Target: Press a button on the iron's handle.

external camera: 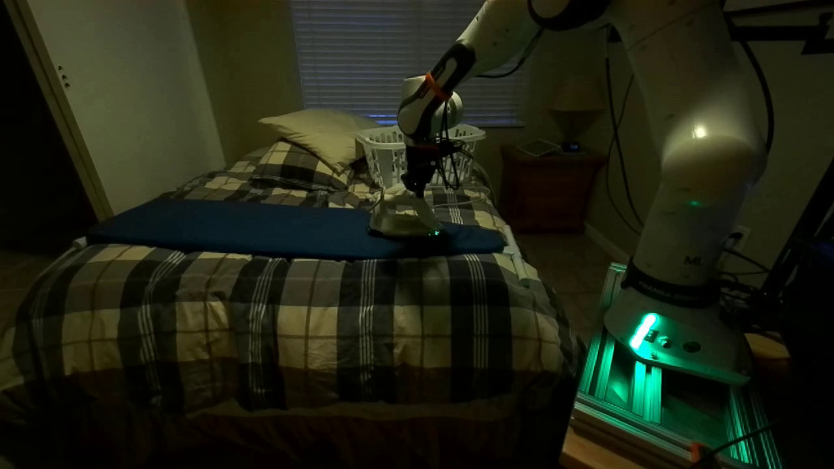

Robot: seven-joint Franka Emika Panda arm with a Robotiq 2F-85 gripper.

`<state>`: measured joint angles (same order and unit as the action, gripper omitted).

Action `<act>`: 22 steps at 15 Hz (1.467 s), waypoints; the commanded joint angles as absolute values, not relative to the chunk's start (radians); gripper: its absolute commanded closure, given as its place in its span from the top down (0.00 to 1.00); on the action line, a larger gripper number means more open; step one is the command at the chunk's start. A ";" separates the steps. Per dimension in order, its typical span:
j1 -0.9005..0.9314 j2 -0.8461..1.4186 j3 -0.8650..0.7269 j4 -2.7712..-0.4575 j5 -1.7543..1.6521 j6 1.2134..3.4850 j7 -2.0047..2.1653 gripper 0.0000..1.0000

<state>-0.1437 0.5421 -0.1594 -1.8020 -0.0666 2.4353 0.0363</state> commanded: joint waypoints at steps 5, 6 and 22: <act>-0.123 0.522 -0.191 -1.831 -0.142 2.453 0.052 0.07; -0.123 0.516 -0.193 -1.832 -0.149 2.450 0.051 0.07; -0.149 0.344 -0.181 -1.846 -0.130 2.290 0.000 0.77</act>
<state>-0.1381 0.4271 -0.1930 -1.8051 -0.1372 2.3571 0.0293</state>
